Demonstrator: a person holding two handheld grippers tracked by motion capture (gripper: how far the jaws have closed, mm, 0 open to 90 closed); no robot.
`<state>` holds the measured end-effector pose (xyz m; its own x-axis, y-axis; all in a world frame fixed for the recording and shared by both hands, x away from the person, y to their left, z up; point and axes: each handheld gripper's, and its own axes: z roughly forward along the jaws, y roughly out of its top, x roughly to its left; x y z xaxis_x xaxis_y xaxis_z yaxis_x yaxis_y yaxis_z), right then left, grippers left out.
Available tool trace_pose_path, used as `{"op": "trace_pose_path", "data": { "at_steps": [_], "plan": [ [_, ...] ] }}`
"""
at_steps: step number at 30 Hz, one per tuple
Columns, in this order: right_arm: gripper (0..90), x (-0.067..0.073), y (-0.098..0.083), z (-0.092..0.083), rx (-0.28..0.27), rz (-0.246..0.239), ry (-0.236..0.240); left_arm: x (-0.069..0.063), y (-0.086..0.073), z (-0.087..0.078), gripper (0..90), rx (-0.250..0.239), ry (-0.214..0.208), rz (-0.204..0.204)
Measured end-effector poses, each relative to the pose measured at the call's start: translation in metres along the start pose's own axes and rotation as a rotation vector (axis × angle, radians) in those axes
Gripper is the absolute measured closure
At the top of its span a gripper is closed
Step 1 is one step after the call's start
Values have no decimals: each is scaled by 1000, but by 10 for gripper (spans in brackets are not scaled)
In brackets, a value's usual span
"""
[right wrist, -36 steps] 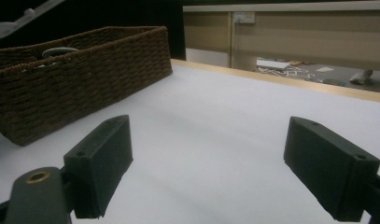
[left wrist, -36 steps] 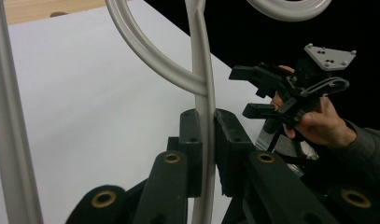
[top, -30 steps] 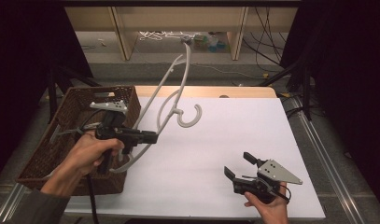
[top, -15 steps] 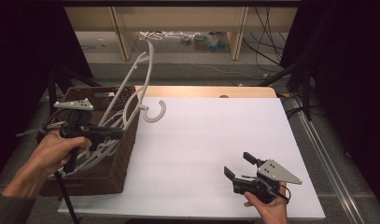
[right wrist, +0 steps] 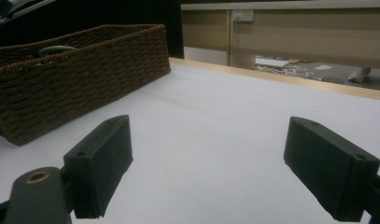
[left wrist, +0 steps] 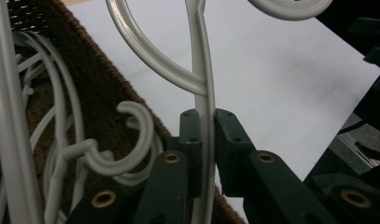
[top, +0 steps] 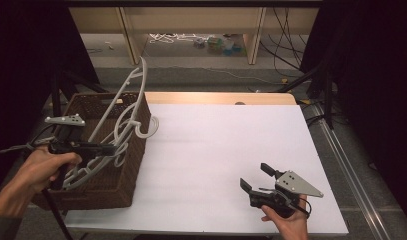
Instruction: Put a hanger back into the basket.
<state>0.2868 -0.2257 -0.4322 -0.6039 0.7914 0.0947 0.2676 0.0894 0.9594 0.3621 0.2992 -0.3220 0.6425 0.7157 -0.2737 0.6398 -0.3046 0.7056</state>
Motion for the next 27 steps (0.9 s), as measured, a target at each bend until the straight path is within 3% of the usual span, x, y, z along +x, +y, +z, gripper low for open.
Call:
{"op": "trace_pose_path", "data": {
  "at_steps": [8,13,14,16,17,22,26,27],
  "plan": [
    [162,0,-1,1,-13,4,6,14,-8,-8,818,55,37,6],
    [162,0,-1,2,-20,4,2,24,-12,-12,818,146,66,25],
    [162,0,-1,1,-6,-7,-8,27,-13,-13,818,165,53,39],
    [162,0,-1,1,-1,-7,-9,29,-17,-12,818,161,55,19],
    [162,0,-1,3,-20,1,8,31,-17,-13,817,195,65,34],
    [162,0,-1,1,10,0,-6,34,-21,-13,817,210,54,17],
    [162,0,-2,3,-16,3,4,37,-22,-12,817,239,58,12],
    [163,0,-2,3,-18,4,2,41,-22,-13,817,278,48,40]
  ]
}}
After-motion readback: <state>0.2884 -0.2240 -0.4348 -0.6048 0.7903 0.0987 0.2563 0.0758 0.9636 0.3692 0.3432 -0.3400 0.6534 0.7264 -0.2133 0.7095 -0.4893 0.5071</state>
